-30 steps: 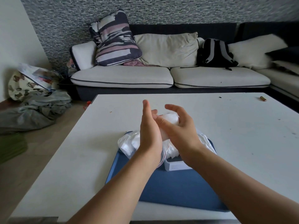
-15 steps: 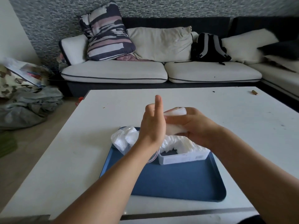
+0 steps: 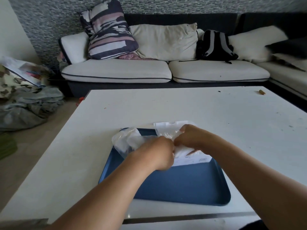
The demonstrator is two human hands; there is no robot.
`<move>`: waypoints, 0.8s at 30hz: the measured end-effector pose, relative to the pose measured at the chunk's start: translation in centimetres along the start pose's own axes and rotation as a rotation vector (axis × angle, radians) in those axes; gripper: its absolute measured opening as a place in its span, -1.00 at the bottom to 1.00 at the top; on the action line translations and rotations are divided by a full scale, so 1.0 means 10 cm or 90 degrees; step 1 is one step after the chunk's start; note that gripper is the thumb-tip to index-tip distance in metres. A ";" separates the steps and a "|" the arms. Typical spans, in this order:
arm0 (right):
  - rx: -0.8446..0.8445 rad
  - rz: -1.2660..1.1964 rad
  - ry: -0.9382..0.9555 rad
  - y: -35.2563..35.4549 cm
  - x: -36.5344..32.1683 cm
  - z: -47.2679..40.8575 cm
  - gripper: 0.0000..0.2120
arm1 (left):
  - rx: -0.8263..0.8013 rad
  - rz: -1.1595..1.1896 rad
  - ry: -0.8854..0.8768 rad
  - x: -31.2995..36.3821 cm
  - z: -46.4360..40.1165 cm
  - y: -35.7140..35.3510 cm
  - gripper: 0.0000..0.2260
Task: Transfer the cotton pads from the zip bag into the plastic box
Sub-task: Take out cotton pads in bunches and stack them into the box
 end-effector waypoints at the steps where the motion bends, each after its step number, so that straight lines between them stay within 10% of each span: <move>1: 0.013 0.025 0.005 -0.03 -0.01 -0.01 -0.62 | -0.023 -0.011 0.015 -0.01 0.00 -0.05 -0.83; 8: 0.076 0.169 0.042 -0.15 -0.04 -0.07 -0.04 | -0.033 -0.015 0.031 -0.02 -0.02 -0.12 -0.85; 16: 0.082 0.219 0.042 -0.19 -0.02 -0.16 -0.04 | -0.075 -0.031 0.026 0.00 0.03 -0.09 -0.81; 24: 0.226 0.342 0.032 -0.22 0.02 -0.12 -0.54 | -0.063 -0.006 0.019 -0.03 0.03 -0.10 -0.78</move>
Point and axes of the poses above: each hand's wrist, its own z-axis away from the middle knuckle, its own y-axis out of the back of the hand, x = y × z, the point moved 1 cm from there along -z, towards the middle knuckle, and after that the axes turned 14 degrees about z, right-handed, at the moved point
